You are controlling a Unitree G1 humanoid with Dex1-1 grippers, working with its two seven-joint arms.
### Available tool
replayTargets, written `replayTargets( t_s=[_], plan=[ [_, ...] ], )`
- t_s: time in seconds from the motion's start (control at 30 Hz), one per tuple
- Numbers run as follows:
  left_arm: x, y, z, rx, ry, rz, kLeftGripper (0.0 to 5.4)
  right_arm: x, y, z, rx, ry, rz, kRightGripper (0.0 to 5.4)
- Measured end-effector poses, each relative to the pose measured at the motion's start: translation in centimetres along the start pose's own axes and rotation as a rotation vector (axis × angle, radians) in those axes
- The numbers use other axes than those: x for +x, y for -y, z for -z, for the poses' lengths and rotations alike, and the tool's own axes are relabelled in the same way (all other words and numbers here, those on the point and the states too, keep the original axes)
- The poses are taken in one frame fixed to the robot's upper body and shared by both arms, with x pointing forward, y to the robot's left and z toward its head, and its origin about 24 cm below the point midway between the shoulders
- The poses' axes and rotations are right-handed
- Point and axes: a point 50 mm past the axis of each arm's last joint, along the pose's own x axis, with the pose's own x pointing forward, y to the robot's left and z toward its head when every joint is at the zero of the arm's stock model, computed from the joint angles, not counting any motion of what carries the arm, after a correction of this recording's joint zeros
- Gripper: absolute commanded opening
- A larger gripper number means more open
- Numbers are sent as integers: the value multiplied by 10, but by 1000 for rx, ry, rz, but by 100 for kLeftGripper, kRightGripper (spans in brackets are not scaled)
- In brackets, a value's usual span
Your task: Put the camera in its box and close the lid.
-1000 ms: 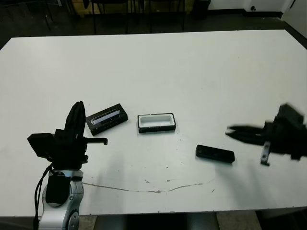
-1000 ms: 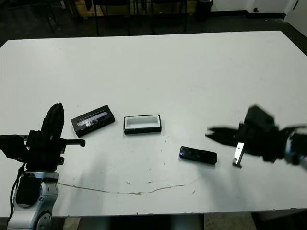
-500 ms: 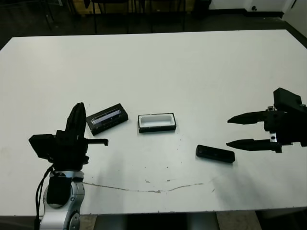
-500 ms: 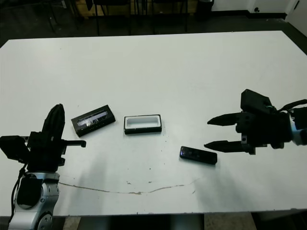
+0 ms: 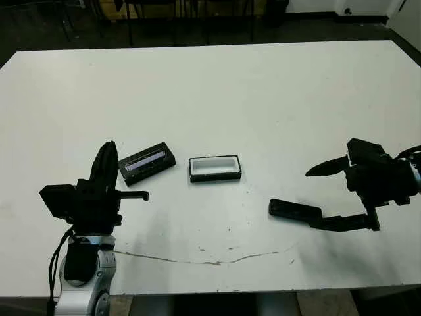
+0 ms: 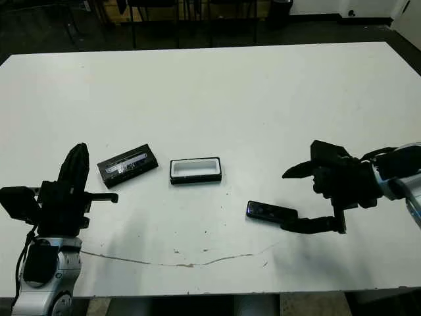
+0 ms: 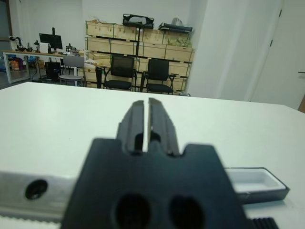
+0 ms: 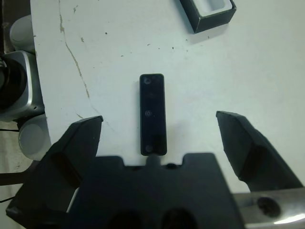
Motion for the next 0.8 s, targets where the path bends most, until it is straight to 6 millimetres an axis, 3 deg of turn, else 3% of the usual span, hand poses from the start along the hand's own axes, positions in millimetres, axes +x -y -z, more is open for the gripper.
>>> replayTargets(
  t_s=[0.4,0.8],
  plan=[
    [0,0,0,-1,0,-2,0,19,4,32,-10,26,-24,539],
    [0,0,0,-4,-3,-3,0,26,-1,41,-27,54,-29,539]
  ],
)
